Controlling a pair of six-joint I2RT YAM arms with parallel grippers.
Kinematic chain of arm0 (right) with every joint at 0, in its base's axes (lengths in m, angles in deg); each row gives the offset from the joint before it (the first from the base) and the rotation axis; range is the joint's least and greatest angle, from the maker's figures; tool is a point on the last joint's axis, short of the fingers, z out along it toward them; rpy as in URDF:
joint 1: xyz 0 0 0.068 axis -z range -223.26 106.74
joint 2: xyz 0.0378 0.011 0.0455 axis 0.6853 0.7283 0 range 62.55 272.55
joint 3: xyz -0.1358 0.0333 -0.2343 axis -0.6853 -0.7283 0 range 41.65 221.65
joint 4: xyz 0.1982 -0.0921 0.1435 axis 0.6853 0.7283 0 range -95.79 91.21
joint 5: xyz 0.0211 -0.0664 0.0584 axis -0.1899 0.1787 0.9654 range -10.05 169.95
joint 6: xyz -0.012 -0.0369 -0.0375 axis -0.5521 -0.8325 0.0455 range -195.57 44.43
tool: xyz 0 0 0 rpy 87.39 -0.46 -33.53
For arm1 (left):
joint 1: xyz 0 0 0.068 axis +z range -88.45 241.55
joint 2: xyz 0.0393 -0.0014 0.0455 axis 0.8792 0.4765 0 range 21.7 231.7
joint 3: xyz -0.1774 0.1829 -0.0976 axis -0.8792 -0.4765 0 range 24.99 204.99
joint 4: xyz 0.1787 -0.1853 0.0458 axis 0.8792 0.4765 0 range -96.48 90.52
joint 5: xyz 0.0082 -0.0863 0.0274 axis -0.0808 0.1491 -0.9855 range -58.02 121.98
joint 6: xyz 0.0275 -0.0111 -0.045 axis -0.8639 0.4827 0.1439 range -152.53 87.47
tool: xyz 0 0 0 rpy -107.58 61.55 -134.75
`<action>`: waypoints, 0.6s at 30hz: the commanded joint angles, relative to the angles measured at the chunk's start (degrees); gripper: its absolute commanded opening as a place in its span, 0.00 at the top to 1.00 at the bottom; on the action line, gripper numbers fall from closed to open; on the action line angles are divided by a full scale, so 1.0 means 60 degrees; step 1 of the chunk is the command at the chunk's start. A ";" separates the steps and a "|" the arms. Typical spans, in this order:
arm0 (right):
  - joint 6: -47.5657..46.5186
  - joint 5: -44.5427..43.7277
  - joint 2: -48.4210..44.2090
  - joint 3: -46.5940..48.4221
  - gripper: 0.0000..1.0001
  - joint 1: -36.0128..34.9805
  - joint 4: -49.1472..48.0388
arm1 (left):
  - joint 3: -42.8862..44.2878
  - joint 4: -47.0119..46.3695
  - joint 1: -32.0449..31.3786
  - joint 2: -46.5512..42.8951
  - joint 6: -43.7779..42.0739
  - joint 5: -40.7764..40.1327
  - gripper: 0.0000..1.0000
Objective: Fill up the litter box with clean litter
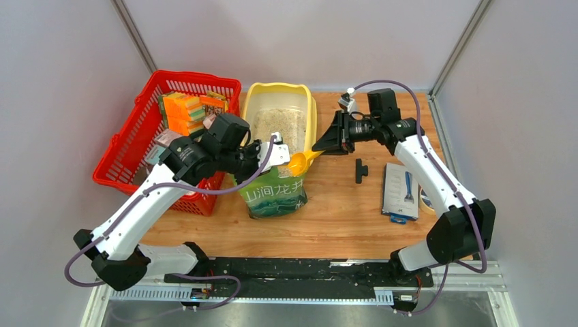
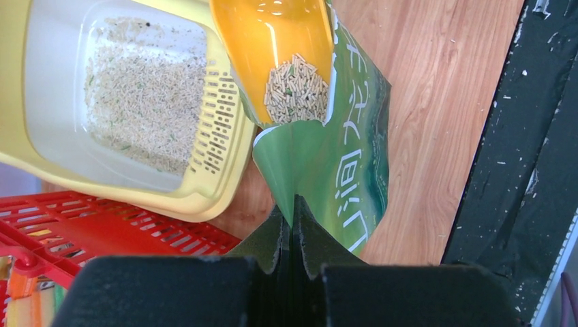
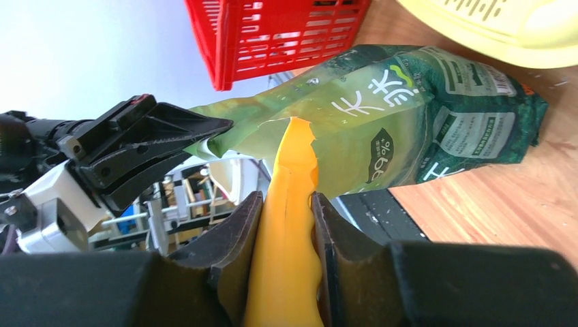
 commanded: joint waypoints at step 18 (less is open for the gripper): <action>-0.1483 -0.2985 -0.0093 0.1711 1.00 -0.0474 0.1384 | 0.0921 -0.1175 -0.0208 -0.0095 -0.0087 0.0194 1.00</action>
